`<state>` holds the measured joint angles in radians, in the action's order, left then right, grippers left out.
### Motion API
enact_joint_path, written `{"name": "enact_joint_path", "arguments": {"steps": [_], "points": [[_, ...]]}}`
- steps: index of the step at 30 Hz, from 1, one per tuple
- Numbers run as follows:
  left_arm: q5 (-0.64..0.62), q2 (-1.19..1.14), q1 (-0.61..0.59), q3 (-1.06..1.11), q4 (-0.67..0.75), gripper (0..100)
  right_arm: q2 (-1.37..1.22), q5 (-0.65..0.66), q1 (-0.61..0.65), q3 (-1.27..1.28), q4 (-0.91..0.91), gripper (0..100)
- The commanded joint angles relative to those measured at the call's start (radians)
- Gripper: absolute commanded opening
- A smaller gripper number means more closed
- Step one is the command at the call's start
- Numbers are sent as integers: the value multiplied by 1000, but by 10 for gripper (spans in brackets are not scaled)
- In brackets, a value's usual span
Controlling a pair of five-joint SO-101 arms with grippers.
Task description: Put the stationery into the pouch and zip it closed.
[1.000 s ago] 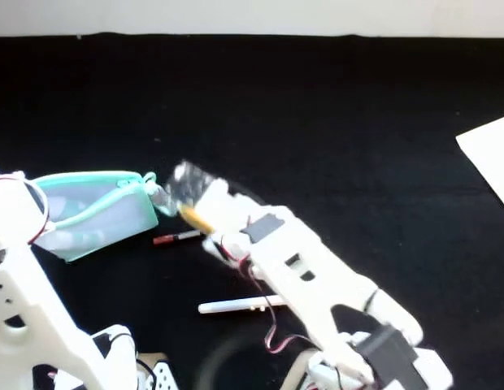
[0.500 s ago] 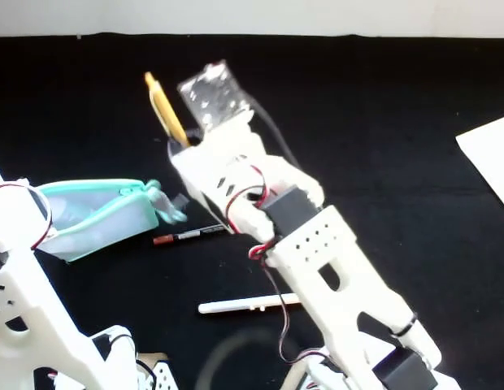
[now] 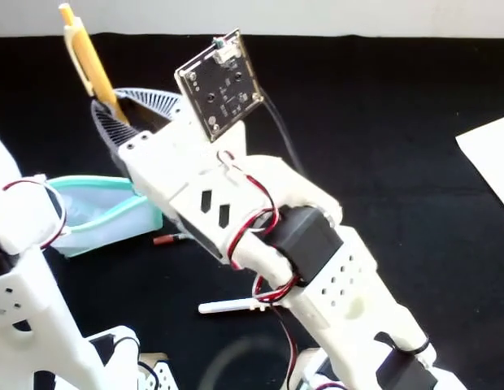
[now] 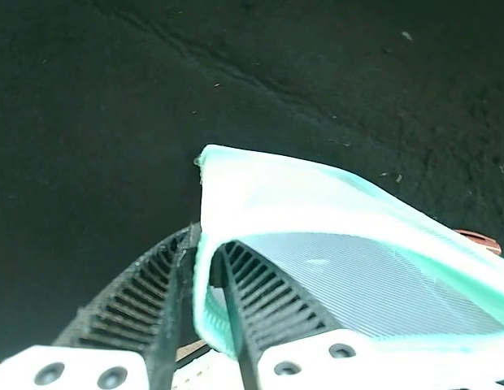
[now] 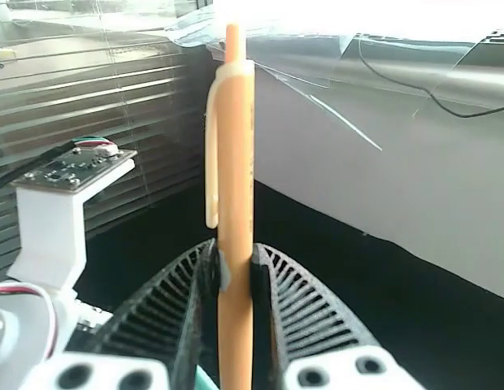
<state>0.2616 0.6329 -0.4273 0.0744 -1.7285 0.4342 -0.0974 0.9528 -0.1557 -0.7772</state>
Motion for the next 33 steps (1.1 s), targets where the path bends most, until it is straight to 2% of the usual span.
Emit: {"name": "enact_joint_path", "arguments": {"steps": [1, 22, 25, 33], "points": [[-12, -13, 45, 7, 5, 6, 5, -46, 35, 22, 48, 8], [-12, -13, 41, 7, 61, 6, -38, -112, 90, 495, 403, 8], [-12, -13, 41, 7, 61, 6, -56, -112, 87, 501, 424, 9], [-12, -13, 41, 15, 61, 6, -194, -112, 82, 317, 435, 9]]}}
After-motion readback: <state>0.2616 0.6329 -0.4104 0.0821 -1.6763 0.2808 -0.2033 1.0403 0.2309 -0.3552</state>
